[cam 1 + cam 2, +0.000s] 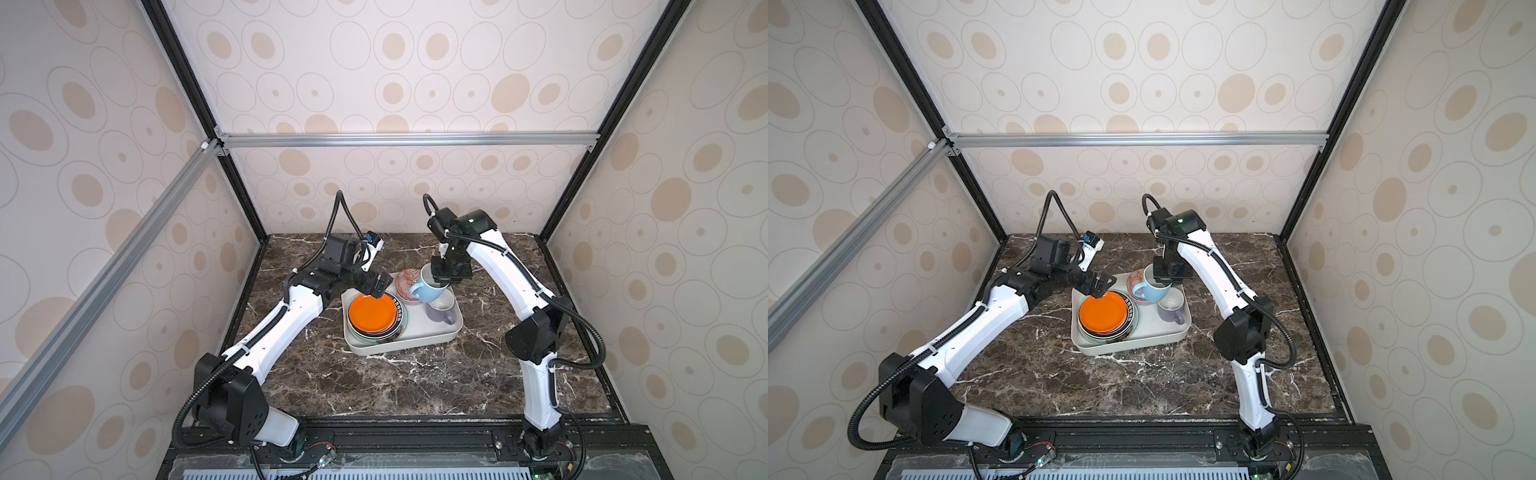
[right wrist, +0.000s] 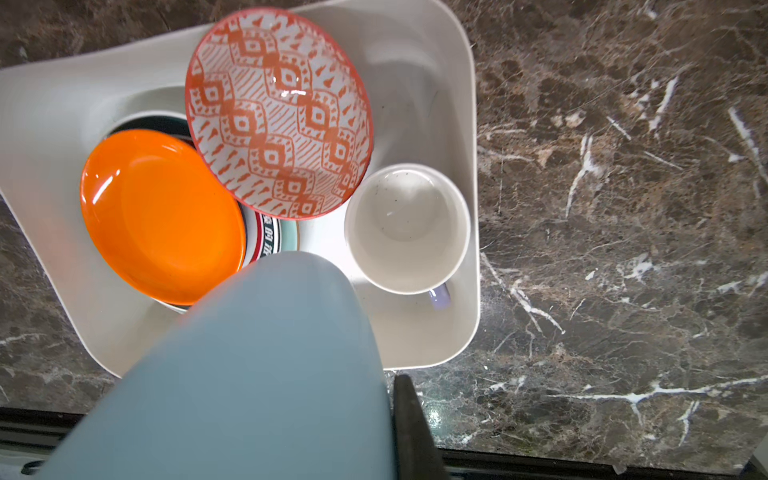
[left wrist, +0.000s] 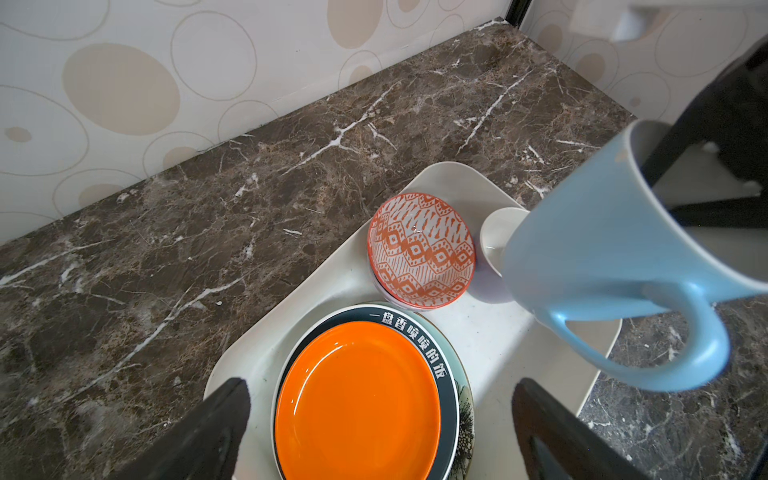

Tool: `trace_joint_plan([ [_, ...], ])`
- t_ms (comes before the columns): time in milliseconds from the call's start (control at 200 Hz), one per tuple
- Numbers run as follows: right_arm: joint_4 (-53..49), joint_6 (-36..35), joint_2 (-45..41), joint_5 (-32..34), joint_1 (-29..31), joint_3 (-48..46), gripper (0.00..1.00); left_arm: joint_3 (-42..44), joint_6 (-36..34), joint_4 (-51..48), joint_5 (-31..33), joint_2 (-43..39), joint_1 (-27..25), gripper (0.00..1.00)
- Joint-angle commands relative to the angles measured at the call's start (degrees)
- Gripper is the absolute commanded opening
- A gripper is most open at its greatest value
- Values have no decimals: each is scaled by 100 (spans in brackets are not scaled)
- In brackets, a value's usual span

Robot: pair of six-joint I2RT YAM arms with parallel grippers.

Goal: Place the mixed dishes into the plastic bin
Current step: 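Lift the light blue mug and carry it over the bin with the right gripper, then lower the light blue mug into the bin beside the purple mug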

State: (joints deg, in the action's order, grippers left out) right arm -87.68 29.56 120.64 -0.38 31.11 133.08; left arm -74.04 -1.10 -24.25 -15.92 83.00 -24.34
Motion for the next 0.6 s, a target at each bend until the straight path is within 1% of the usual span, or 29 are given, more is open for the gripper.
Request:
trace_joint_plan([
  [0,-134,143,-262,-120,235,-313,6,55,-30,102,77,-174,37,99],
  [250,127,160,-248,-181,469,-857,6,231,-30,157,121,-301,80,99],
  [595,578,168,-179,-145,505,-1491,6,224,3,191,103,-250,123,99],
])
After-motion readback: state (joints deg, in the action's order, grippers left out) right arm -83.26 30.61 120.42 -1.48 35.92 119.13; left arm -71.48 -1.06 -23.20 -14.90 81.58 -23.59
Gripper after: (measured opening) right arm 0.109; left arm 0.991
